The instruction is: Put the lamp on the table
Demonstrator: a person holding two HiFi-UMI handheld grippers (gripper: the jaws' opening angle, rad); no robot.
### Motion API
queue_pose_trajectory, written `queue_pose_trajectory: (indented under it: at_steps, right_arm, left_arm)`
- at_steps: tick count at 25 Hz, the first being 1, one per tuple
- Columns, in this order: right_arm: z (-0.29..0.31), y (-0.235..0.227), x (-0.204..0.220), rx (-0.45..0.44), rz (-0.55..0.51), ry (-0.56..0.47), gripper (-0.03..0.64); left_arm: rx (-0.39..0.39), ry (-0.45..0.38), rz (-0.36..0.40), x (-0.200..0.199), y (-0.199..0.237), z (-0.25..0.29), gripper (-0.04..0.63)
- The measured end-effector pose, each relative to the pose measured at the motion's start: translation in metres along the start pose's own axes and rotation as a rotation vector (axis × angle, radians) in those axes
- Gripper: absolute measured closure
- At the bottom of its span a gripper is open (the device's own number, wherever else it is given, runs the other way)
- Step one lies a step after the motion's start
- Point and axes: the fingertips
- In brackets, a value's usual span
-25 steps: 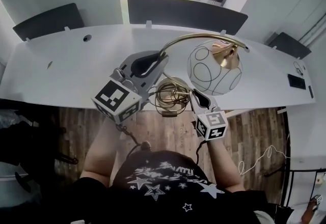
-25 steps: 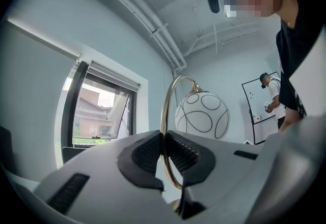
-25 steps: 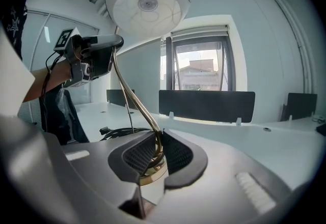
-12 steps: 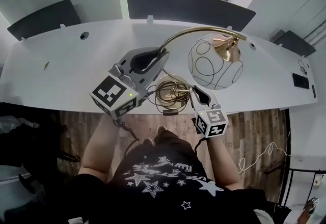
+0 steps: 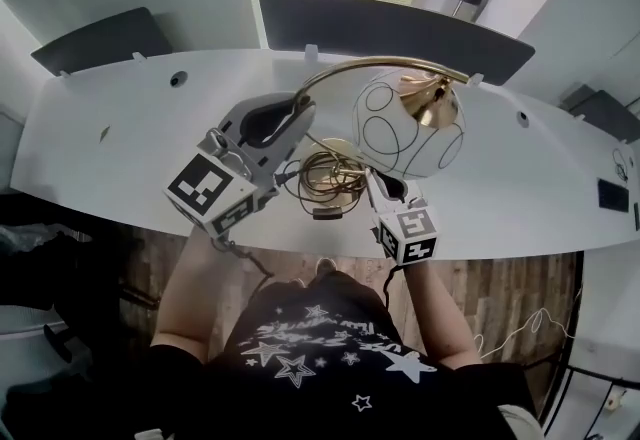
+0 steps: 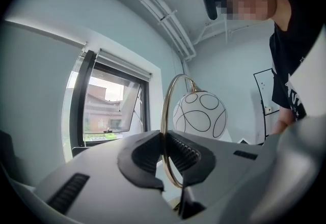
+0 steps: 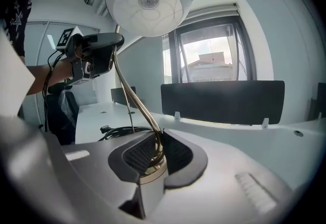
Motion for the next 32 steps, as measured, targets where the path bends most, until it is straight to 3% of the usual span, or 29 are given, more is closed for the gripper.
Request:
queue_pose_trajectory:
  at_steps: [8,13,24,26,30,32]
  right_arm:
    - [0.051,0.004,-0.011,-0.071,-0.021,0.052,0.575]
    - [0.065,0.012,-0.009,-0.087,-0.022,0.07,0.575]
    - [0.126,0.075,-0.022,-0.072,-0.043,0.072,0.575]
    - [0.145,0.095,-0.021,-0.07,-0.042,0.072,0.575]
    - [0.244,0.187,0.009,-0.055,-0.035,0.107,0.575]
    - [0.271,0.208,0.022,-0.057,-0.036,0.121,0.575]
  left_arm:
    - [-0.081,0.042,0.008,0.014,0.048,-0.004,0.56]
    - [-0.073,0.038,-0.001,0.019,0.059,-0.012,0.559]
    - [-0.051,0.036,0.0,0.028,0.128,-0.072,0.558]
    - [-0.054,0.039,0.005,0.036,0.147,-0.092,0.558]
    - [-0.071,0.034,-0.029,0.096,0.242,-0.185,0.559]
    - [-0.075,0.037,-0.037,0.115,0.265,-0.207,0.558]
Point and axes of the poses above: the fingertips, and each gripper's own axes: z forward along the fingers, y to its left, x out of its underside, and after that the axes turned 5 degrees about z, right-handed
